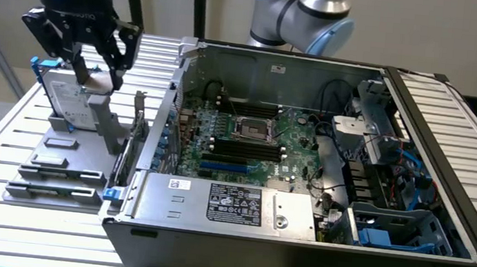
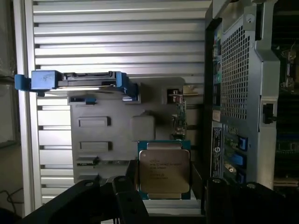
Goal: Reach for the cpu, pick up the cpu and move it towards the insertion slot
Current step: 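Pick up the cpu and move it towards the insertion slot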
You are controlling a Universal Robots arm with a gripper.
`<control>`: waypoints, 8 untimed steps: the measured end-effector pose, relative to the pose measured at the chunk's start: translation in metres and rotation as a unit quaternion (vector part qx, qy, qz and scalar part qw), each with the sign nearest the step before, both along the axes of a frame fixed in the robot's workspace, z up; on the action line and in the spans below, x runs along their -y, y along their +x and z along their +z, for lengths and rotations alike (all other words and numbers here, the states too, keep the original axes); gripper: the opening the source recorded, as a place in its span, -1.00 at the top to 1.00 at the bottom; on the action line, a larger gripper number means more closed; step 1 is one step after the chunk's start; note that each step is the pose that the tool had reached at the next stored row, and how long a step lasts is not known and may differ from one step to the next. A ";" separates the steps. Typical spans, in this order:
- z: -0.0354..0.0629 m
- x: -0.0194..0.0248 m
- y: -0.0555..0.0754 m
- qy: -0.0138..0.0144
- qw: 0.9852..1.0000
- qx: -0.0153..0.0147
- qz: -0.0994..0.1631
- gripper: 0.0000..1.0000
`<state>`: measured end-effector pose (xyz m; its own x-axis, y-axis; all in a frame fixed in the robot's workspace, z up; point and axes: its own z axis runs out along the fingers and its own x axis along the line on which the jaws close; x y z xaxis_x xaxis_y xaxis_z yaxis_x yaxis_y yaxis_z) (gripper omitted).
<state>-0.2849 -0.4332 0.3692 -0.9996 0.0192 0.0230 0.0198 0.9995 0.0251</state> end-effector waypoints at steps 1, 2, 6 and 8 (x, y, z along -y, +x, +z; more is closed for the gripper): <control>0.0011 0.0000 0.004 0.000 1.000 0.000 0.000 -0.08; 0.0021 0.0000 0.009 0.000 1.000 0.000 0.000 -0.08; 0.0061 0.0000 0.027 0.001 1.000 0.000 0.000 -0.08; 0.0077 0.0000 0.036 0.001 1.000 0.000 0.000 -0.08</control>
